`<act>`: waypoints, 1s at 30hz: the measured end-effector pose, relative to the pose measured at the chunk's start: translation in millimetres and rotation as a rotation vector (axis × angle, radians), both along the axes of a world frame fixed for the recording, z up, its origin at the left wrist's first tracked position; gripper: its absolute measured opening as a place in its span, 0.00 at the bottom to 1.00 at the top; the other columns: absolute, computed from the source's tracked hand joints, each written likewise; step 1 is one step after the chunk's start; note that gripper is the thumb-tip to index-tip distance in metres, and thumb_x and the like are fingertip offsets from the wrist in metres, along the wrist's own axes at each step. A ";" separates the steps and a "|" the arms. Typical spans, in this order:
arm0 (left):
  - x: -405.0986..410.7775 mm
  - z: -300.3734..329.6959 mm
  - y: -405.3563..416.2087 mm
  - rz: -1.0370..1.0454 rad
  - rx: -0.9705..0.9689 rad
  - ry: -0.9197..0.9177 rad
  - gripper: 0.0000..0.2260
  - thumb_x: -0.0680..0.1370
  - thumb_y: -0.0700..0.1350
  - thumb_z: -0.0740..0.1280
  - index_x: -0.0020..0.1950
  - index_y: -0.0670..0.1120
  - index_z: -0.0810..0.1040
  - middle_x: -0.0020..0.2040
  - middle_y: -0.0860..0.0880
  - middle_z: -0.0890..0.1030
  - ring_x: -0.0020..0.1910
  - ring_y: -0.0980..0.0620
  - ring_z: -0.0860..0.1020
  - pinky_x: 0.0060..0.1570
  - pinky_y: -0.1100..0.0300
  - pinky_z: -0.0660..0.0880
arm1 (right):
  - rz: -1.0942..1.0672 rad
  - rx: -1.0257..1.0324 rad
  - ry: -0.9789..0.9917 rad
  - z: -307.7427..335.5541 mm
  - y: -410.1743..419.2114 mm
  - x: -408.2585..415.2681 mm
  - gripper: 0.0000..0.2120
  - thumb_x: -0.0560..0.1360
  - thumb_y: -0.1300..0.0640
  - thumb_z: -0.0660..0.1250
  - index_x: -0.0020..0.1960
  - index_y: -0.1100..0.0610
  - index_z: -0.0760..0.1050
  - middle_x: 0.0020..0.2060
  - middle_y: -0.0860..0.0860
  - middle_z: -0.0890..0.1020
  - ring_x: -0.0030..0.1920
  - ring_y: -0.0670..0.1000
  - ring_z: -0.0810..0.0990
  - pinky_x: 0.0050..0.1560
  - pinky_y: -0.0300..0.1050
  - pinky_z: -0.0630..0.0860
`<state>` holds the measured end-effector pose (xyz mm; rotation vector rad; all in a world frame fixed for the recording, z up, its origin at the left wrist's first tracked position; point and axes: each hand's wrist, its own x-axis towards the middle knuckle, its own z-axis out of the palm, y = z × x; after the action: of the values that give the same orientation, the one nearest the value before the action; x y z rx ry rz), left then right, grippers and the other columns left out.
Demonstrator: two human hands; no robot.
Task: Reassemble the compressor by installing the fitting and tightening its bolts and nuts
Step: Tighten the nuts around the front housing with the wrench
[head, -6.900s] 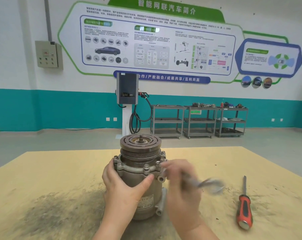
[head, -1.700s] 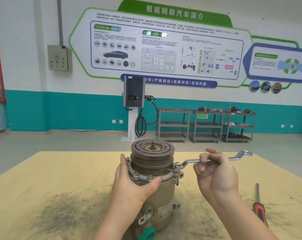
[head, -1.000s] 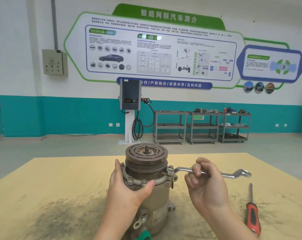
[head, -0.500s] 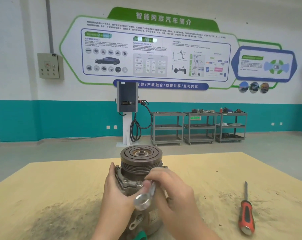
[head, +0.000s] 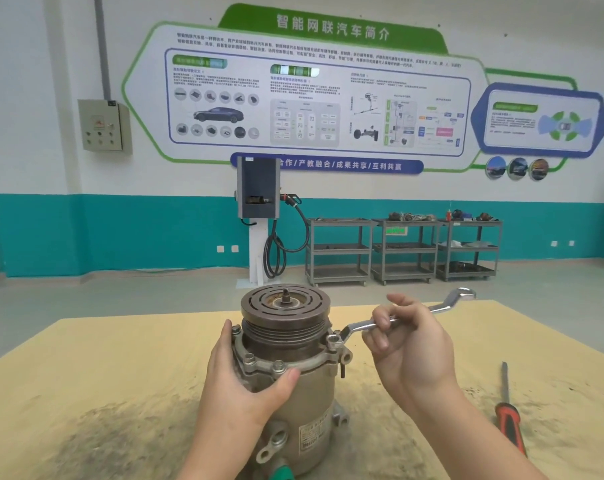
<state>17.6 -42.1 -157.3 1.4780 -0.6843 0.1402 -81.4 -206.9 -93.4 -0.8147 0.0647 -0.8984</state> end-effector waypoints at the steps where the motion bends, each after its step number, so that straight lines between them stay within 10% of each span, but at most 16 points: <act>1: 0.6 0.1 -0.1 -0.002 0.004 -0.005 0.53 0.62 0.53 0.80 0.79 0.54 0.53 0.74 0.56 0.65 0.71 0.53 0.68 0.71 0.47 0.66 | 0.024 0.015 0.013 1.4 -2.1 3.3 0.09 0.76 0.67 0.49 0.48 0.59 0.67 0.24 0.53 0.69 0.20 0.49 0.62 0.21 0.40 0.63; 18: -1.1 0.3 -1.0 0.042 0.027 0.010 0.55 0.59 0.58 0.78 0.80 0.54 0.52 0.68 0.62 0.63 0.67 0.58 0.66 0.70 0.53 0.66 | 0.122 0.104 -0.061 -18.0 -1.2 -2.8 0.05 0.64 0.65 0.58 0.37 0.59 0.71 0.24 0.52 0.67 0.20 0.49 0.61 0.21 0.38 0.63; 26: -2.3 -1.8 -1.4 0.015 0.021 0.046 0.60 0.54 0.68 0.78 0.79 0.56 0.52 0.67 0.64 0.65 0.65 0.61 0.70 0.60 0.64 0.69 | -0.644 -0.978 -0.057 -52.3 58.2 -18.8 0.08 0.74 0.57 0.63 0.45 0.46 0.79 0.36 0.45 0.82 0.35 0.45 0.80 0.37 0.37 0.76; 30: 11.7 -12.0 3.0 -0.146 -0.036 0.122 0.48 0.64 0.47 0.77 0.79 0.49 0.55 0.76 0.49 0.64 0.72 0.51 0.68 0.68 0.71 0.62 | -0.814 -1.430 -0.076 -44.6 71.7 2.0 0.04 0.72 0.60 0.72 0.46 0.59 0.83 0.44 0.49 0.84 0.41 0.48 0.81 0.42 0.42 0.78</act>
<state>29.4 -39.1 -169.3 1.3851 -0.6847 -0.0494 -79.4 -135.2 -138.0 -2.1620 -0.3920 -1.7601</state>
